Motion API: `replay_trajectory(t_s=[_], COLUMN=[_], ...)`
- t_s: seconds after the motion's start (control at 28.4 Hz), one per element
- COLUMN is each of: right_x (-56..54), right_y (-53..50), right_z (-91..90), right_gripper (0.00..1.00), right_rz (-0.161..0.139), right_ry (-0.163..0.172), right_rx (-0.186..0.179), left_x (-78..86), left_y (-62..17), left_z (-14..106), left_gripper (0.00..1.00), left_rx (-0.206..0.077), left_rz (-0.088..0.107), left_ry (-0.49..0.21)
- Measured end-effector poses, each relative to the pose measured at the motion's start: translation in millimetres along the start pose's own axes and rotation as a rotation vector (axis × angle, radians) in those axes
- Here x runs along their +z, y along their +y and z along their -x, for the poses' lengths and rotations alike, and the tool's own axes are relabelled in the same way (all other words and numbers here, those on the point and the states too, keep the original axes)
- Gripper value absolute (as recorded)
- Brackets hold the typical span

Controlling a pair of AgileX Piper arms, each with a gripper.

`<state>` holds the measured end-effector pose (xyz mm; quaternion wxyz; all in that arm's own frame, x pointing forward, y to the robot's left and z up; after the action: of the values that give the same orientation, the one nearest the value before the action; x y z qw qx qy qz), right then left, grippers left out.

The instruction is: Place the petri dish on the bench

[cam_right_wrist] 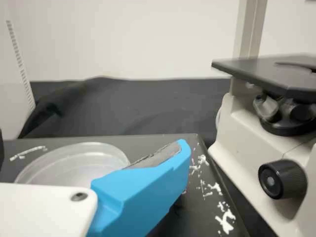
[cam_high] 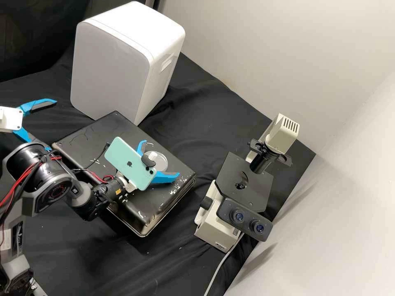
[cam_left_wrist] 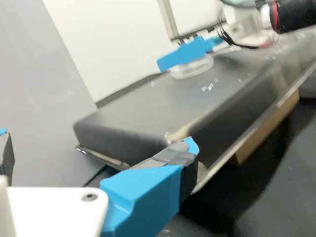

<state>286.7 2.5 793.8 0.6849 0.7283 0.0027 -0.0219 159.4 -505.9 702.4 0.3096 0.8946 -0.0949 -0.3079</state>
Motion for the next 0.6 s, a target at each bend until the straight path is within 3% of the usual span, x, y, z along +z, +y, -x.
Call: replay_trajectory(t_s=[0.07,0.14,0.35,0.6], right_x=[-3.2,-3.5,-7.4,-10.5], right_y=[-1.8,-4.3,-0.5,-2.4], right_z=[2.6,7.0,24.0,40.7], right_gripper=[1.00,1.00,1.00,1.00], right_rz=[0.005,0.000,-0.010,-0.010], right_ry=[0.018,0.007,0.003,0.010], right_rx=[0.023,0.037,0.055,0.041], left_x=[-1.8,-2.9,-7.3,-7.6], left_y=[5.7,8.1,8.2,8.2], left_z=[2.0,2.9,3.2,3.2], left_gripper=[1.00,1.00,1.00,1.00], left_rx=[0.030,0.042,0.042,0.042], left_rz=[0.005,0.012,0.033,0.035], left_ry=[0.009,0.019,0.067,0.070])
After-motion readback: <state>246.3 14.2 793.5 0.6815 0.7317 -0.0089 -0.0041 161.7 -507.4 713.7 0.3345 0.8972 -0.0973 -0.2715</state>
